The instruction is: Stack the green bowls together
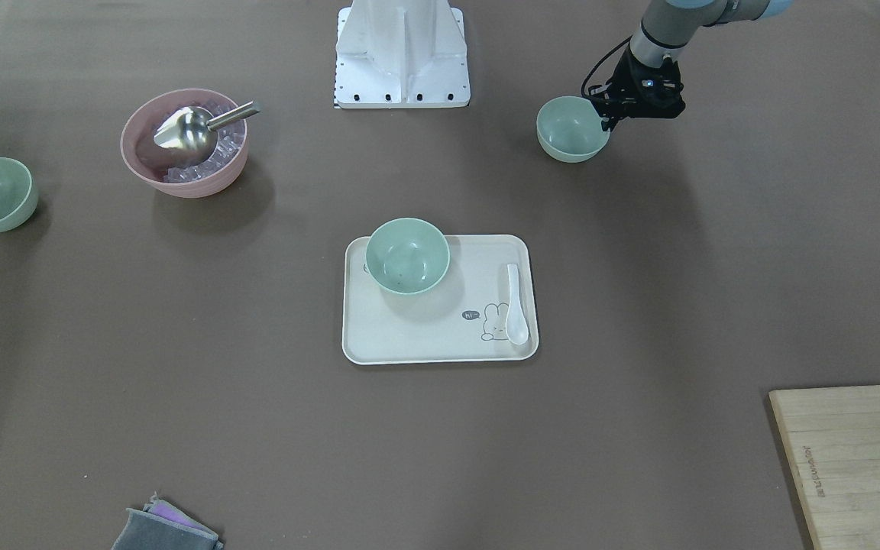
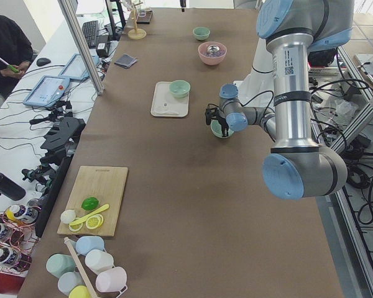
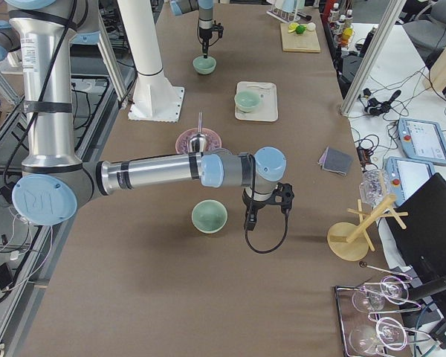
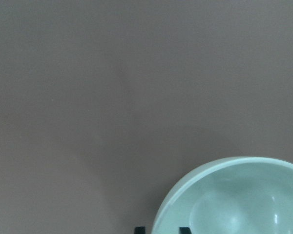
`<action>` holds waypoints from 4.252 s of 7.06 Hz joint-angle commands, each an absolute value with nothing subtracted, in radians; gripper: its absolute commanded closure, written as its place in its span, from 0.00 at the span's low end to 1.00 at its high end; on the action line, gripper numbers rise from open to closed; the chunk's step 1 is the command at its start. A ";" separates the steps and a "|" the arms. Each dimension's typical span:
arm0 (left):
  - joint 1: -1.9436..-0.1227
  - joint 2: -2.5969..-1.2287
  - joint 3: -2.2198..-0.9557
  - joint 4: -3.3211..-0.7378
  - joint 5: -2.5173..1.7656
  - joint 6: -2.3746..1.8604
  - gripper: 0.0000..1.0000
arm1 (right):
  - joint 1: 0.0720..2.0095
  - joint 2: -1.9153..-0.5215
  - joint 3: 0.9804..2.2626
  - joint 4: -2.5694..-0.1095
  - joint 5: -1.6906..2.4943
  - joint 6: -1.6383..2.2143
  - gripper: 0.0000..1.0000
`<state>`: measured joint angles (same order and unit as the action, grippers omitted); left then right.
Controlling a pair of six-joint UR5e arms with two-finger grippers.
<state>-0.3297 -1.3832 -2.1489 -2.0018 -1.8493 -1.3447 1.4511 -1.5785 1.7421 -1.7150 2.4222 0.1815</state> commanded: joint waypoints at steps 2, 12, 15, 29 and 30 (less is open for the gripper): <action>-0.386 -1.382 -2.177 -2.000 -1.929 -1.341 1.00 | 1.451 -1.578 1.743 -1.715 2.421 0.181 0.00; -0.707 -1.962 -2.043 -1.533 -2.148 -1.339 1.00 | 1.361 -1.805 1.781 -1.379 2.333 0.297 0.01; -0.715 -1.985 -2.005 -1.534 -2.140 -1.338 1.00 | 1.275 -1.879 1.779 -1.229 2.320 0.336 0.01; -0.727 -1.997 -2.000 -1.535 -2.148 -1.335 1.00 | 1.112 -1.870 1.732 -1.197 2.267 0.354 0.51; -0.727 -1.997 -1.997 -1.536 -2.146 -1.335 1.00 | 1.111 -1.871 1.730 -1.197 2.266 0.354 0.64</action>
